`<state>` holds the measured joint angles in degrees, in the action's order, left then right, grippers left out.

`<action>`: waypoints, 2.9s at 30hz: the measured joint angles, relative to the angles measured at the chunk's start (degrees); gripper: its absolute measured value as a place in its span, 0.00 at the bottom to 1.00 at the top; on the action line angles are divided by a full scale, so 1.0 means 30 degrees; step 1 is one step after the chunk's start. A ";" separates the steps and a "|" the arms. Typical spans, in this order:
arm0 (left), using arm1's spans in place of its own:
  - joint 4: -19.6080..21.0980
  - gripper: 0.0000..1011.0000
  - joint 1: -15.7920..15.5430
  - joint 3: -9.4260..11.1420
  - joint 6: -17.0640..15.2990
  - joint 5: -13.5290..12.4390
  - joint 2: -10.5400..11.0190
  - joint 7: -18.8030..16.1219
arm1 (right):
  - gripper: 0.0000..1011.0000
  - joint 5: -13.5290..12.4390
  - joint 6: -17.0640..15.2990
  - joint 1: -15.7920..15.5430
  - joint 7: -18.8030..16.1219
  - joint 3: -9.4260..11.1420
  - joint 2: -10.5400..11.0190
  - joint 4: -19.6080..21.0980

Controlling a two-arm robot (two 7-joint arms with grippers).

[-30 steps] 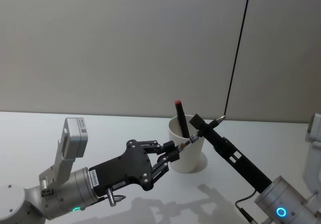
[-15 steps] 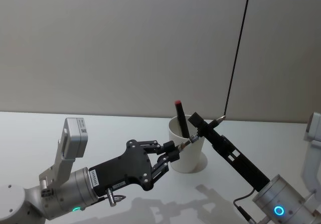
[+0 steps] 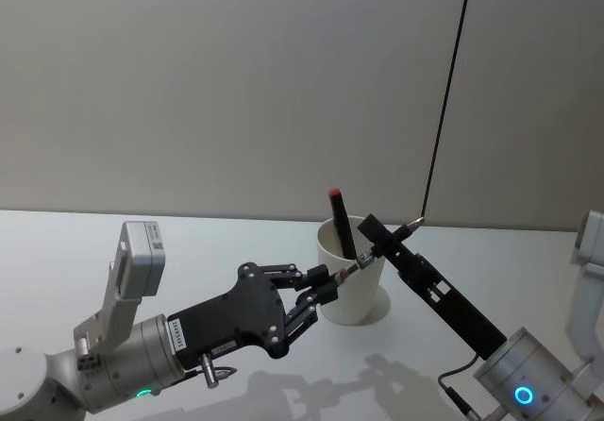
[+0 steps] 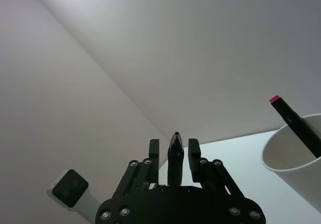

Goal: Place the pen into the pen holder.

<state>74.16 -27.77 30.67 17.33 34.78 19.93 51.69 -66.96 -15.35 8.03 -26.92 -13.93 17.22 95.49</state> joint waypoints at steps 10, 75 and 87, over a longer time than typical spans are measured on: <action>-0.0002 0.18 0.0001 0.0000 0.0000 -0.0001 0.0000 0.0001 | 0.13 0.0000 0.0026 0.0013 0.0031 -0.0018 -0.0008 -0.0002; -0.0001 0.99 0.0000 0.0001 0.0001 0.0000 0.0000 0.0001 | 0.13 0.4247 0.4594 0.2096 0.2055 -0.0031 0.0227 -0.1755; -0.0001 0.99 0.0000 0.0000 0.0000 0.0001 0.0001 0.0000 | 0.13 0.5970 0.5998 0.3803 0.2376 -0.0395 -0.0195 -0.3522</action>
<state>74.16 -27.77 30.67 17.33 34.78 19.93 51.69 -49.05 2.65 19.44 -19.79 -15.12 16.63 84.92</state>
